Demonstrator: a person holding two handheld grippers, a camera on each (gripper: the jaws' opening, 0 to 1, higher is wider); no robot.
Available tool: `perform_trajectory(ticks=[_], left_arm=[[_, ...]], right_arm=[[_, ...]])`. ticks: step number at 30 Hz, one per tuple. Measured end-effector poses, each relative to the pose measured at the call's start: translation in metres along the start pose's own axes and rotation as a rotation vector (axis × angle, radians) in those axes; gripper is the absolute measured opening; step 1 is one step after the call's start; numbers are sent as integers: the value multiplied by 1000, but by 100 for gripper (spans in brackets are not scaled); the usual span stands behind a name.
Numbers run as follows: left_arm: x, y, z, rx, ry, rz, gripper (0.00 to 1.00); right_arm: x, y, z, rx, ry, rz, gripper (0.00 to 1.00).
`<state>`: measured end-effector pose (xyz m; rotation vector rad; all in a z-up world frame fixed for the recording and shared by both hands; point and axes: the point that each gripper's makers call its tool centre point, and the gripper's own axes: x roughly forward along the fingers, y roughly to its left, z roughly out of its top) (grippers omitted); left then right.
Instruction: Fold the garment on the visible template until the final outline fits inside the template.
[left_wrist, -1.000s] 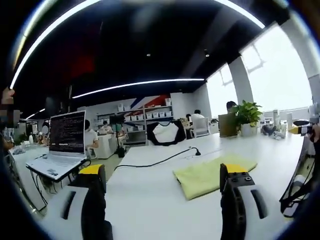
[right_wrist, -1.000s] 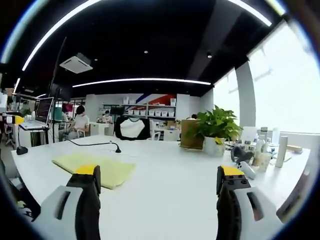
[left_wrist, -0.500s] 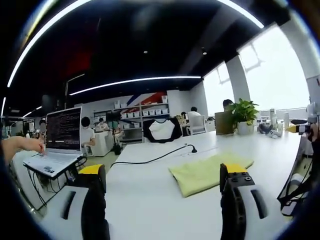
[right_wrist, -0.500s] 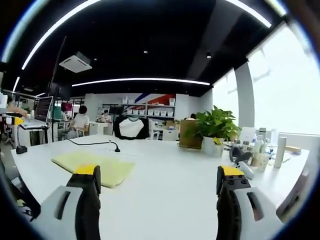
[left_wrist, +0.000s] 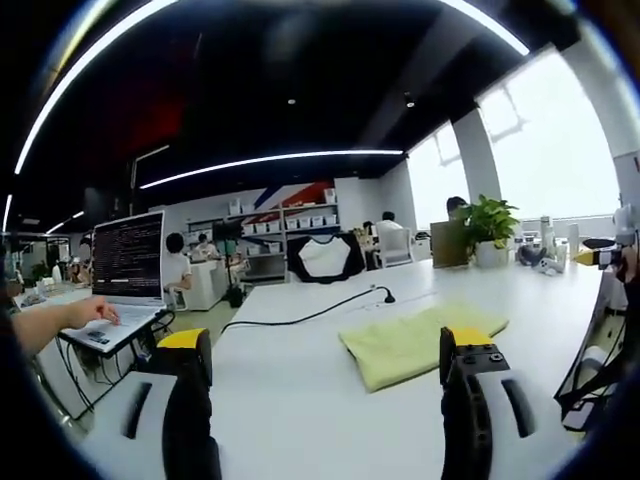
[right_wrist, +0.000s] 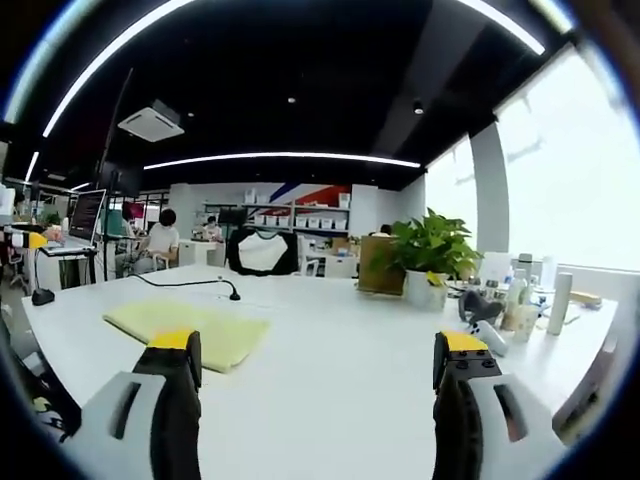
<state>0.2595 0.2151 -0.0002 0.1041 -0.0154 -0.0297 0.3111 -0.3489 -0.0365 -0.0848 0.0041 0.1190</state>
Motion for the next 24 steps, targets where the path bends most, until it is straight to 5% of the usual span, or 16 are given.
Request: perform_trajectory(ticks=[24], left_arm=[[-2, 8, 0, -7, -1, 12, 100]], right_arm=[[-1, 4, -1, -6, 8, 5, 99]])
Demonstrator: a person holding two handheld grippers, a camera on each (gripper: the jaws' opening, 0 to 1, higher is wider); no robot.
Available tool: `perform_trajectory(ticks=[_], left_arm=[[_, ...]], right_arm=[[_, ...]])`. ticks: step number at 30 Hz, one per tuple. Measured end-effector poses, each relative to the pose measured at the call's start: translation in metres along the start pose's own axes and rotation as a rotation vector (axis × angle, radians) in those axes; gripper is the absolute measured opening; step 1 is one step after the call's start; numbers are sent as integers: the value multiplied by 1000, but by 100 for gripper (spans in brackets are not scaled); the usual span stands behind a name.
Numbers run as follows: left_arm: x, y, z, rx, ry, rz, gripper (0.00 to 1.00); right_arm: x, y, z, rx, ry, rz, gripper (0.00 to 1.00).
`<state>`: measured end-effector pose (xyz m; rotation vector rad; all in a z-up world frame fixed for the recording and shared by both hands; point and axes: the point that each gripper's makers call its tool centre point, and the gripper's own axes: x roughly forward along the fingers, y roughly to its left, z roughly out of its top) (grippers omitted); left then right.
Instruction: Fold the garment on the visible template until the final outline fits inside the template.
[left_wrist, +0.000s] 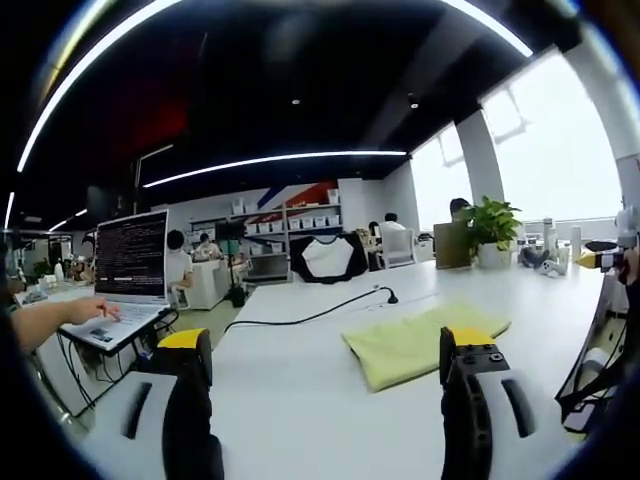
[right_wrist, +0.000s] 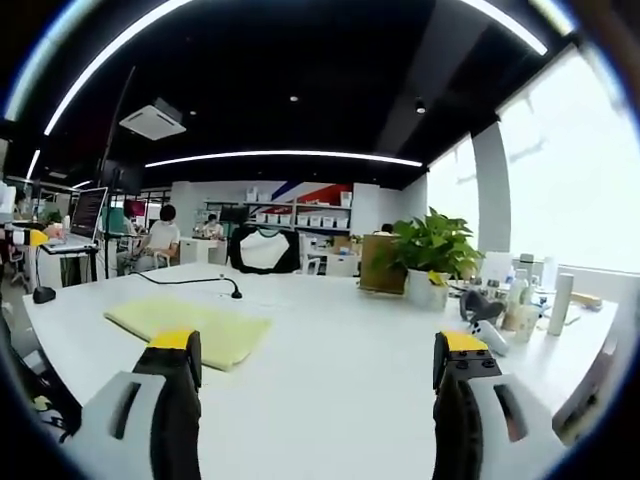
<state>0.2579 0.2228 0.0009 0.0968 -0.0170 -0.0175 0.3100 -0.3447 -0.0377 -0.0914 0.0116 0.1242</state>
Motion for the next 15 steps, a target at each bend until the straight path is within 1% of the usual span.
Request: perform_trajectory(ticks=[15], left_arm=[[-1, 1, 0, -1, 1, 1, 100]], right_arm=[[0, 1, -1, 1, 3, 1, 99]])
